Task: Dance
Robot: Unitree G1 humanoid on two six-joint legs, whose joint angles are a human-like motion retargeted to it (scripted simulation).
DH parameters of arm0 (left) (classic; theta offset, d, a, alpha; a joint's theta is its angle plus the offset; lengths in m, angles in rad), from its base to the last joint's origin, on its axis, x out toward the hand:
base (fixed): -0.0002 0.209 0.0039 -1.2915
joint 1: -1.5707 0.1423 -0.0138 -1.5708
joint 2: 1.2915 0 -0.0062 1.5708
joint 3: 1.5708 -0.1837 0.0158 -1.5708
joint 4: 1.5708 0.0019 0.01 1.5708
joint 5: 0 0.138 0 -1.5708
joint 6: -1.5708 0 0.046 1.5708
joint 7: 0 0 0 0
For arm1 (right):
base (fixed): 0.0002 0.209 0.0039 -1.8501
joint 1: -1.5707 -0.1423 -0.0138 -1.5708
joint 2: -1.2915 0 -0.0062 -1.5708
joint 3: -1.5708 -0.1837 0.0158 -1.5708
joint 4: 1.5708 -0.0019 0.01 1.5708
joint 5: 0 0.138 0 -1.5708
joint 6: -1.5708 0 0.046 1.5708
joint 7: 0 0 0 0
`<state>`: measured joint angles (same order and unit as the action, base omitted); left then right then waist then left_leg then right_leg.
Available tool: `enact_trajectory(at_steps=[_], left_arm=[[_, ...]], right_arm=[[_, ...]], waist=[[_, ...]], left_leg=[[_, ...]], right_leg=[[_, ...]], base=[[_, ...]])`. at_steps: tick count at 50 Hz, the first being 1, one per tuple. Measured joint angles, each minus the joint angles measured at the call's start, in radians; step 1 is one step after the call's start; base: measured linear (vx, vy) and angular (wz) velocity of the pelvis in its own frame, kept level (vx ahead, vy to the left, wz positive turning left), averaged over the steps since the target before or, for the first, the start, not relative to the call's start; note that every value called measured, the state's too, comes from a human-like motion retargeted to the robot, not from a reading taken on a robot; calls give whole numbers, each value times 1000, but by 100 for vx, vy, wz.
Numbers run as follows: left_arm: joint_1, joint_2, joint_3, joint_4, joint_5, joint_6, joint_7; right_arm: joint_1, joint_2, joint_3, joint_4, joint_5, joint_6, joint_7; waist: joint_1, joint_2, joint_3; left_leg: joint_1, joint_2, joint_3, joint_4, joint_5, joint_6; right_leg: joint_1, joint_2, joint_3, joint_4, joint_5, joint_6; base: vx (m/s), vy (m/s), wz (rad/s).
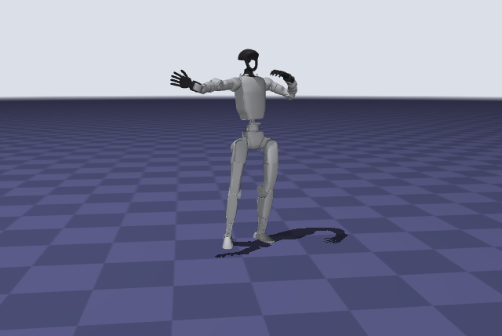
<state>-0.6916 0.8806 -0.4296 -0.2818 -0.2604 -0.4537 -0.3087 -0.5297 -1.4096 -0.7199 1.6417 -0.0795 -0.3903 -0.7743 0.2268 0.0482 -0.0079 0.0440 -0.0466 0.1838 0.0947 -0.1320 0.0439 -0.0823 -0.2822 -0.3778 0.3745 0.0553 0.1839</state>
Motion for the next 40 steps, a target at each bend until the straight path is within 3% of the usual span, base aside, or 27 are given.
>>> enact_trajectory(at_steps=[5,10,15,21,25,28,32,37,40], left_arm=[[72,20,97,-6,-69,-5,-54],[83,92,101,-30,-60,-66,-88],[123,175,136,-54,-45,-89,-62],[253,283,239,-52,-110,-82,3],[374,275,333,-37,-93,-89,45],[481,172,398,-3,-16,-106,130],[569,-86,418,145,219,-88,341],[504,-512,408,529,704,21,605],[379,-725,424,821,986,49,780]], right_arm=[[22,0,-3,-2,-29,13,1],[66,-13,-62,29,-47,14,-8],[128,-24,-143,41,3,1,-5],[202,-31,-189,1,55,-36,25],[238,5,-215,1,57,-58,13],[255,87,-234,-4,91,-86,7],[242,245,-171,17,116,-104,11],[152,489,-22,58,144,-11,26],[81,706,38,58,152,79,94]], waist=[[83,-40,17],[77,-73,63],[41,-38,42],[-19,0,13],[-22,16,16],[4,20,29],[45,7,29],[112,-43,19],[140,-50,8]], left_leg=[[7,-70,-18,1,-16,-4],[57,-108,-59,-6,-13,-6],[34,-43,-40,-9,7,13],[-50,10,-99,67,-12,-15],[-61,15,-130,81,-9,-22],[-48,4,-139,54,10,-25],[-14,-32,-125,-4,45,-22],[9,-120,-161,-23,52,-49],[5,-120,-197,-16,58,-66]], right_leg=[[-102,-13,94,174,-55,-6],[-48,-57,54,186,-106,2],[36,-61,-5,45,-64,51],[107,-12,-13,-150,5,42],[128,2,-13,-176,15,41],[121,-2,-33,-133,-10,36],[65,-37,-26,34,-91,58],[-19,-72,84,215,-184,78],[-35,-31,138,242,-207,78]], base=[[6,5,-50],[9,-7,55],[-2,-13,47],[-2,7,50],[5,5,38],[-2,8,20],[2,13,7],[4,27,4],[-9,2,58]])
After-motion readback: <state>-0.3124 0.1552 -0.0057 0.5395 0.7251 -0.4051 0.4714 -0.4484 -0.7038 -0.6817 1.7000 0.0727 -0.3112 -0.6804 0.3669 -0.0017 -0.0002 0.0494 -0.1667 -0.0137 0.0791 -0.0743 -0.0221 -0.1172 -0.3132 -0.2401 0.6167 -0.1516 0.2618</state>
